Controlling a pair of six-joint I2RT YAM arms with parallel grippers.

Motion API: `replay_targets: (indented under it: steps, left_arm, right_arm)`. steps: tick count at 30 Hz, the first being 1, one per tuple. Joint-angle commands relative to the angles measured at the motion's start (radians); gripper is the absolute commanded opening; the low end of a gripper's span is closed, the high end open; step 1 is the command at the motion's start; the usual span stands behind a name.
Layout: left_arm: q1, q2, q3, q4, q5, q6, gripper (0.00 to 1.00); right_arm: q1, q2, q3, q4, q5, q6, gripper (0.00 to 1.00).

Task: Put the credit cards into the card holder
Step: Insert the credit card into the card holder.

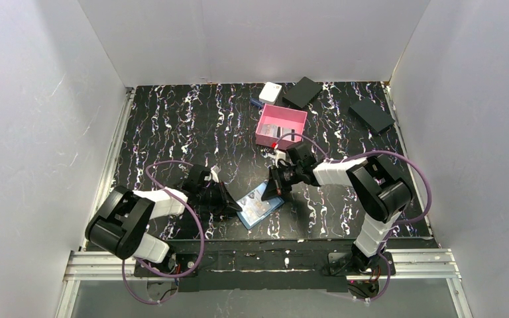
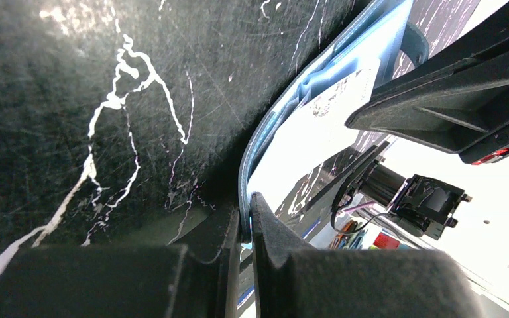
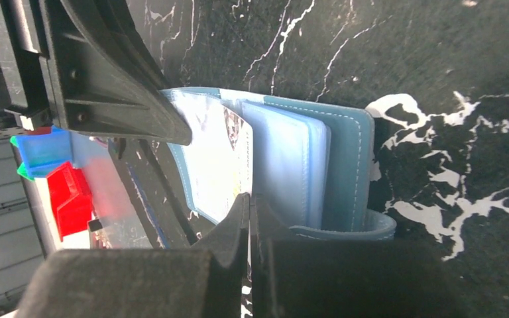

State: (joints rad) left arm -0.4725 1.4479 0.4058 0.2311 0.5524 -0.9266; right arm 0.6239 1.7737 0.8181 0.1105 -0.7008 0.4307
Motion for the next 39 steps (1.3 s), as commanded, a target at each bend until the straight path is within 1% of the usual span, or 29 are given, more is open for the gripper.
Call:
replay_targets:
  steps: [1,4,8,12,15,19,22,25,28,35,39]
  left_arm:
    - [-0.003,0.001,-0.055,-0.12,-0.081,0.016,0.0]
    - [-0.004,0.005,-0.059,-0.11,-0.079,0.008,0.0]
    - [-0.004,0.01,-0.061,-0.097,-0.076,0.001,0.0]
    - [-0.004,-0.009,-0.074,-0.076,-0.071,-0.012,0.0]
    - [-0.004,-0.035,-0.097,-0.069,-0.082,-0.033,0.0]
    - [-0.003,-0.048,-0.105,-0.061,-0.085,-0.038,0.0]
    - [-0.004,-0.055,-0.122,-0.024,-0.084,-0.068,0.0]
    - [-0.004,-0.058,-0.113,-0.022,-0.082,-0.062,0.0]
    - [-0.006,-0.088,-0.137,-0.012,-0.093,-0.091,0.11]
    - [-0.004,-0.167,-0.186,-0.005,-0.115,-0.101,0.23]
    - [-0.003,-0.219,-0.199,-0.004,-0.132,-0.107,0.22]
  right_arm:
    - [0.003,0.006,-0.045,0.086,-0.001,0.024,0.01]
    - [0.003,0.01,-0.064,0.095,-0.034,0.031,0.01]
    - [0.003,-0.009,-0.081,0.08,-0.039,0.013,0.01]
    - [0.016,-0.004,-0.098,0.125,-0.042,0.039,0.01]
    - [0.026,0.007,-0.115,0.197,-0.044,0.091,0.01]
    - [0.035,0.009,-0.128,0.229,-0.028,0.115,0.01]
    - [0.046,0.032,-0.132,0.287,-0.056,0.156,0.01]
    - [0.054,0.024,-0.139,0.285,-0.05,0.155,0.01]
    - [0.055,0.029,-0.145,0.277,-0.057,0.155,0.01]
    - [0.055,0.04,-0.149,0.259,-0.106,0.182,0.01]
    - [0.056,0.062,-0.129,0.242,-0.129,0.192,0.03]
